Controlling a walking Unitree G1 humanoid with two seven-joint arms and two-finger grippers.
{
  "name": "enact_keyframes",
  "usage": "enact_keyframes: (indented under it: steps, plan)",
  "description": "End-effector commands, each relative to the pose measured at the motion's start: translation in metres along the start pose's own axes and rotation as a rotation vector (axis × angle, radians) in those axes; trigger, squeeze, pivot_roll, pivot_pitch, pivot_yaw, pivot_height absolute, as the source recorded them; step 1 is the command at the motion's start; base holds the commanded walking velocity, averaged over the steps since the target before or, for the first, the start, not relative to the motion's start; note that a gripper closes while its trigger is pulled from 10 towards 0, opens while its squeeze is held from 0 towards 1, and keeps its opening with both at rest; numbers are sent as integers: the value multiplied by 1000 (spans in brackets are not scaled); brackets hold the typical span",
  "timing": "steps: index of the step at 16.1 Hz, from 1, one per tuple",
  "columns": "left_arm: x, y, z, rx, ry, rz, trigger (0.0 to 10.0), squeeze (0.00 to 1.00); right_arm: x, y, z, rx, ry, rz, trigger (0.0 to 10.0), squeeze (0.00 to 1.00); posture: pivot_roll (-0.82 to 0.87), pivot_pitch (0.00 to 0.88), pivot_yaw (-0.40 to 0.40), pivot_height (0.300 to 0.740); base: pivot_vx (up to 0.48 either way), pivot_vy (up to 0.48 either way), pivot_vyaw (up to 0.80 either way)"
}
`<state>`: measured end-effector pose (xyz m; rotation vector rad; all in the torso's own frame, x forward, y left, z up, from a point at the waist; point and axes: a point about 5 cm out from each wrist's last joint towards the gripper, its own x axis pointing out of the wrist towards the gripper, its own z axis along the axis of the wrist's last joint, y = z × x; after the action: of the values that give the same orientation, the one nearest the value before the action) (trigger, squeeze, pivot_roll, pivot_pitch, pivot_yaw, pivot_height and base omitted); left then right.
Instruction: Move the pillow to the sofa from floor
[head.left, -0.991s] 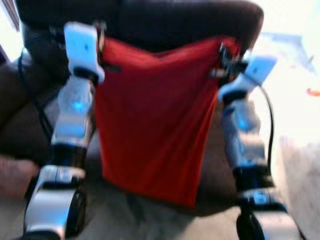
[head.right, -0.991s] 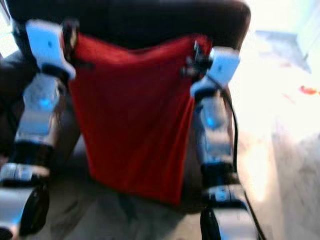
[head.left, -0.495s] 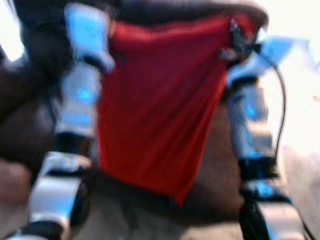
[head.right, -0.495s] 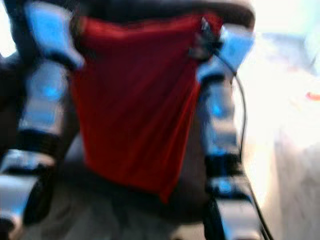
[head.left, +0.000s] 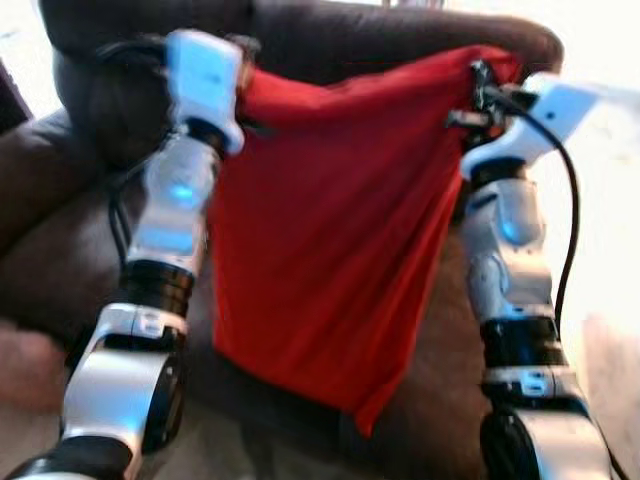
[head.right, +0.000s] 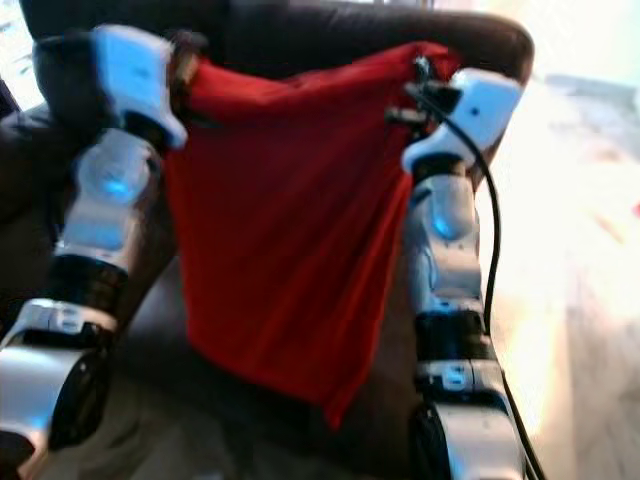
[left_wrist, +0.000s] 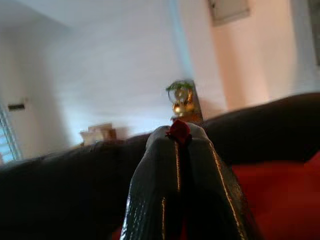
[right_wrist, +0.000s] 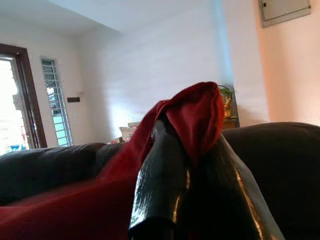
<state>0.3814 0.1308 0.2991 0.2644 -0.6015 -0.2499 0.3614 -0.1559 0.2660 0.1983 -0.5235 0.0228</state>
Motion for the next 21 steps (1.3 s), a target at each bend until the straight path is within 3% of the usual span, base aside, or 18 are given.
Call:
enact_keyframes:
  steps: [1,9,15,17,21]
  plan:
    - [-5,5,-11,26,56,-4,10000,0,4,7,14,0,-69,21,10000,0,73,0,-42,740,0,0,0]
    - [-24,4,-45,62,221,-13,10000,0,-12,5,-15,-33,37,22,10000,0,80,3,-49,740,0,0,0]
    - [-26,5,-54,77,260,28,10000,0,-17,3,-20,-43,56,24,10000,0,75,6,-50,740,0,0,0]
    - [-27,4,-56,75,264,28,10000,1000,-18,3,-21,-43,60,23,10000,0,75,7,-50,740,0,0,0]
    - [-30,3,-61,78,285,36,10000,1000,-20,3,-23,-43,71,24,10000,0,76,14,-51,740,0,0,0]
